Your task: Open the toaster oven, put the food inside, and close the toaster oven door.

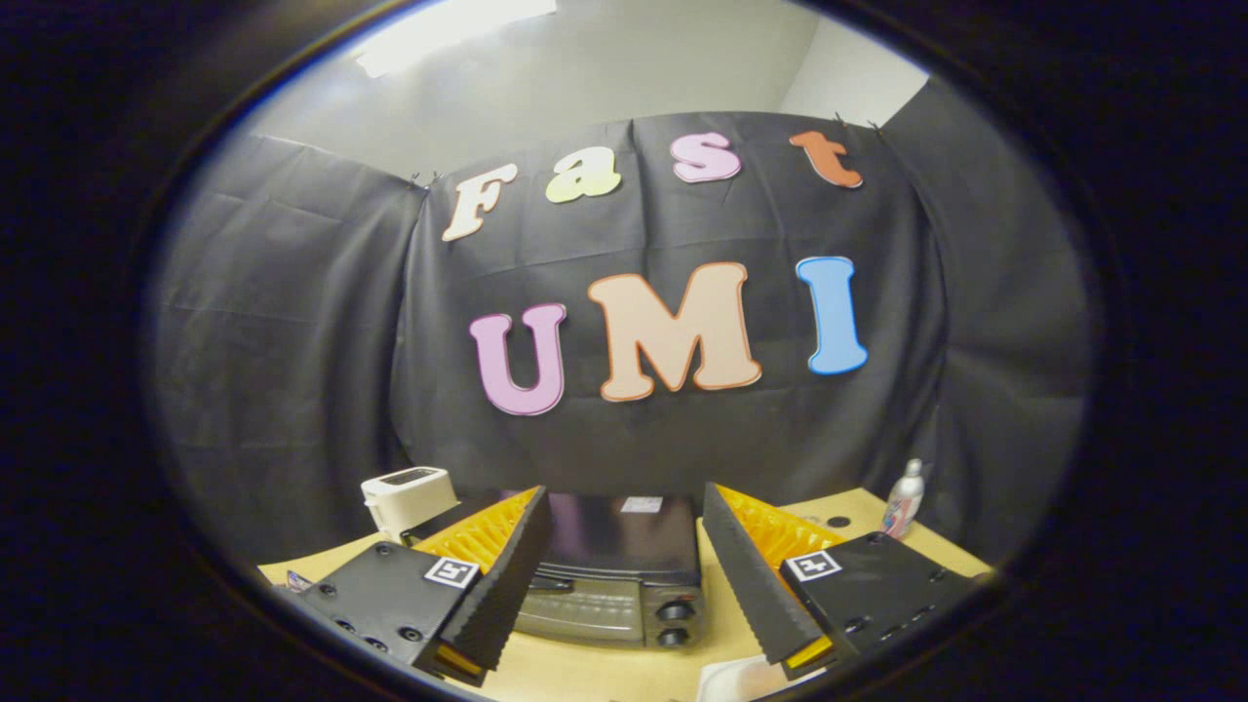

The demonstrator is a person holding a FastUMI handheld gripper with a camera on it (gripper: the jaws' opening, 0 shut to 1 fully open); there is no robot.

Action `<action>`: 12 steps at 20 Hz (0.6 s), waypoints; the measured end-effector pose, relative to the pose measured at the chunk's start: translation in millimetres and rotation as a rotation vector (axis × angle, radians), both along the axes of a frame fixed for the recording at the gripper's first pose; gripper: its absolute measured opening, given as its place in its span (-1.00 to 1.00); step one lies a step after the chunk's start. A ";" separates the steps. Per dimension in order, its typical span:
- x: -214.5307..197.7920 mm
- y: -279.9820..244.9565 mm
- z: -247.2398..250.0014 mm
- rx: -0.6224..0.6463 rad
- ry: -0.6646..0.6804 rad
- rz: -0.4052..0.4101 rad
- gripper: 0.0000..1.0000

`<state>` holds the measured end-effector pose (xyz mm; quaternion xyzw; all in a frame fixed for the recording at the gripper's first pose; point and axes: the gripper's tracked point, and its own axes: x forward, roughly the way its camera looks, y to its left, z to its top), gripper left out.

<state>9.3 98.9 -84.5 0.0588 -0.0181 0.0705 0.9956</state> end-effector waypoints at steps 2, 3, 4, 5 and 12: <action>5.5 19.3 -14.4 0.016 -0.001 0.010 0.96; 9.3 26.3 -22.3 0.013 -0.002 0.005 0.96; 13.2 33.0 -31.3 0.008 0.001 -0.001 0.96; 17.2 41.6 -39.0 0.002 0.000 -0.004 0.96; 46.1 84.4 -73.2 -0.039 0.016 -0.004 0.96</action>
